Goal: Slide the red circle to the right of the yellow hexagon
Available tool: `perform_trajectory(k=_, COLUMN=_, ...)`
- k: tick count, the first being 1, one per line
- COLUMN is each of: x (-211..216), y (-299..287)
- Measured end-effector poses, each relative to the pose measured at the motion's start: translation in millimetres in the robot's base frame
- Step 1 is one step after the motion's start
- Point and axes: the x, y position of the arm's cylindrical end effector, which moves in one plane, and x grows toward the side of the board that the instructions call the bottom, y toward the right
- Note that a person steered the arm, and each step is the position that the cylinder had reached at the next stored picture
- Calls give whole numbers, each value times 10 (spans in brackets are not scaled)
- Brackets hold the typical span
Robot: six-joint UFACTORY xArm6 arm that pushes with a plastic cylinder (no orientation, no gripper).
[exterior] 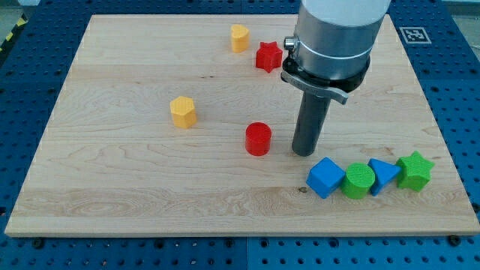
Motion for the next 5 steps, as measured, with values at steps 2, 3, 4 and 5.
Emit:
perform_trajectory(k=2, x=-131, y=-544)
perform_trajectory(k=3, x=-44, y=-466)
perform_trajectory(k=4, x=116, y=-564)
perform_trajectory(k=5, x=118, y=-787)
